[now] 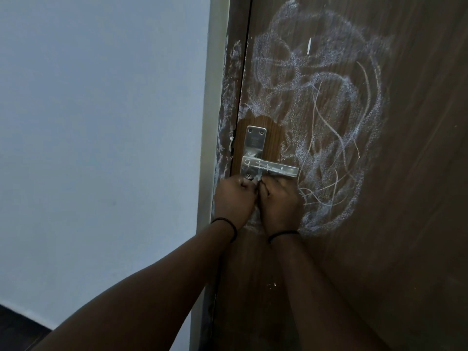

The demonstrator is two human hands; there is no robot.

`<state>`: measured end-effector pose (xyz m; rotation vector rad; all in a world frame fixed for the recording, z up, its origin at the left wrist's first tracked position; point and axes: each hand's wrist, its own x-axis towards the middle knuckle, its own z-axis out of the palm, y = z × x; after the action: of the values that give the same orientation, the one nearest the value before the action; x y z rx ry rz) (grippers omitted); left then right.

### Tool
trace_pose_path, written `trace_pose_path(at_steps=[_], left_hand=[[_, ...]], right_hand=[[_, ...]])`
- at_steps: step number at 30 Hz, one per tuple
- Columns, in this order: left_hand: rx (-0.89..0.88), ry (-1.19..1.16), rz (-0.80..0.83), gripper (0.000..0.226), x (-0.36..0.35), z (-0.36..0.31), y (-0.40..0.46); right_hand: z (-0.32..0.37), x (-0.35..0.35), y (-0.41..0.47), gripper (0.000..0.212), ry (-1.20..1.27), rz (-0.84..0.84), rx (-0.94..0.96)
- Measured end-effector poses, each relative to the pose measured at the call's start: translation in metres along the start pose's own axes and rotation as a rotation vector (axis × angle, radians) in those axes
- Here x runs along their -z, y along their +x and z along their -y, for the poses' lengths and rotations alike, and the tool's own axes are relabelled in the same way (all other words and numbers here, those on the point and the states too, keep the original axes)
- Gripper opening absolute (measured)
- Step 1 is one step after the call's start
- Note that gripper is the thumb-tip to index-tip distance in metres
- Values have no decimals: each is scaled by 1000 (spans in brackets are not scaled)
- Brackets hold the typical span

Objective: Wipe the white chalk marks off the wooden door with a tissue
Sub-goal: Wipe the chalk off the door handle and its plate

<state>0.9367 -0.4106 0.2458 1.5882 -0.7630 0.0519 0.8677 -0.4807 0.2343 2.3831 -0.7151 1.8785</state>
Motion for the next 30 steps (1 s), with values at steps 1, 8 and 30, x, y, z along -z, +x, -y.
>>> trace_pose_path(at_steps=[1, 8, 30], left_hand=[[-10, 22, 11, 32, 2, 4, -1], [35, 135, -31, 27, 18, 27, 0], [-21, 279, -237, 20, 36, 20, 3]], right_hand=[[-1, 2, 1, 5, -15, 24, -5], [8, 0, -7, 12, 5, 172, -110], [68, -44, -11, 23, 388, 117, -745]])
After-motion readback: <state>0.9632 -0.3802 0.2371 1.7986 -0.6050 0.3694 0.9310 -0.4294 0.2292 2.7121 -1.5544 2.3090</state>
